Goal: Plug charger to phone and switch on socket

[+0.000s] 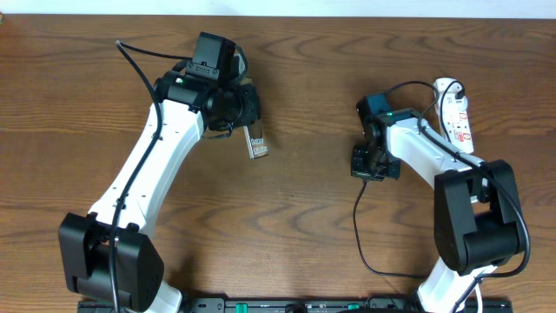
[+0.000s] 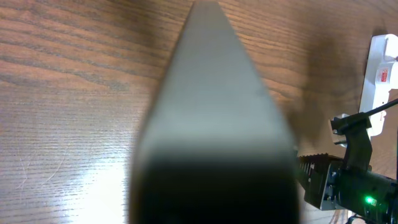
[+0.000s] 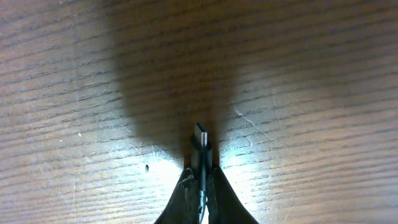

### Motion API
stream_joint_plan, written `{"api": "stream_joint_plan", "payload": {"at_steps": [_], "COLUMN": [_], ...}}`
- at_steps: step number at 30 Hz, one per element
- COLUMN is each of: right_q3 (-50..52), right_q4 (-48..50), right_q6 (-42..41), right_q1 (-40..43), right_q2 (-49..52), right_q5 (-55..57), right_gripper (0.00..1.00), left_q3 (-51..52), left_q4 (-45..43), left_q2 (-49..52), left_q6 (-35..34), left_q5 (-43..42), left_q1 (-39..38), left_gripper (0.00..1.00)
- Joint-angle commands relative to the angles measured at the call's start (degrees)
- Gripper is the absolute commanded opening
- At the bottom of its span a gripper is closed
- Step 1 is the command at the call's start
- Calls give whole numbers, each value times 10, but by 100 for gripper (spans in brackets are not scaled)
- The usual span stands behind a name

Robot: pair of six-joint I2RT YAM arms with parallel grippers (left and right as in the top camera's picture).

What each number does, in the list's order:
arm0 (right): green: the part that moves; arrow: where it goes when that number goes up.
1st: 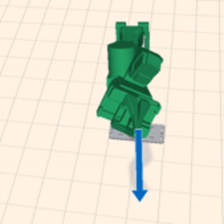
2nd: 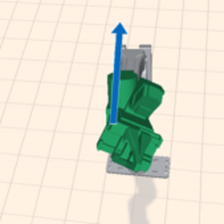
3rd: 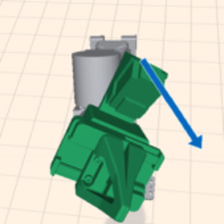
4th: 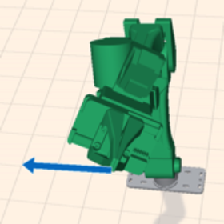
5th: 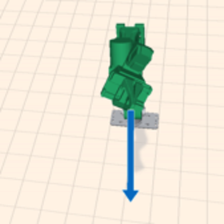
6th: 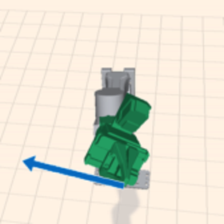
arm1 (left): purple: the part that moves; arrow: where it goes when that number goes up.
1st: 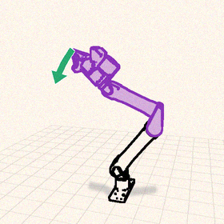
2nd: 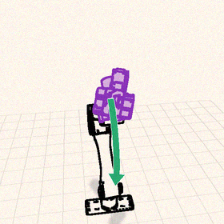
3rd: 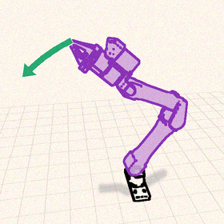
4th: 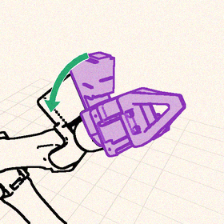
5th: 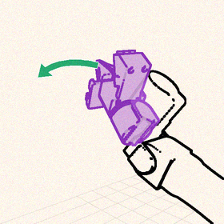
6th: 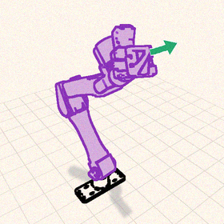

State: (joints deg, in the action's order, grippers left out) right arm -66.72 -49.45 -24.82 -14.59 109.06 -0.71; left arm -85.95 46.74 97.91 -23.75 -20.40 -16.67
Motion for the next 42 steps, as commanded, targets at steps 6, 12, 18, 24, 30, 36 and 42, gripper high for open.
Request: {"api": "stream_joint_plan", "payload": {"at_steps": [6,12,18,24,30,36,42], "right_q3": [4,4,4,4,3,1,-26], "right_q4": [29,14,-5,-7,42,84,89], "right_q6": [241,457,525,537,507,480,454], "right_q1": [54,90,98,98,93,57,9], "right_q2": [6,-18,-51,-80,-82,-83,-104], "right_q5": [-234,-534,-675,-778,-888,-888,-888], "right_gripper": [1,1,1,1,1,1,1], "left_q3": [-5,-5,-5,-5,-5,-5,-5], "left_q4": [-27,-87,-141,-209,-262,-279,-294], "left_q2": [-24,-78,-81,-81,-80,-80,-75], "left_q6": [8,32,62,92,91,90,49], "left_q5": [1,-29,-237,-403,-463,-462,-409], "left_q1": [0,5,54,84,81,74,45], "left_gripper": [7,8,7,7,7,7,7]}}
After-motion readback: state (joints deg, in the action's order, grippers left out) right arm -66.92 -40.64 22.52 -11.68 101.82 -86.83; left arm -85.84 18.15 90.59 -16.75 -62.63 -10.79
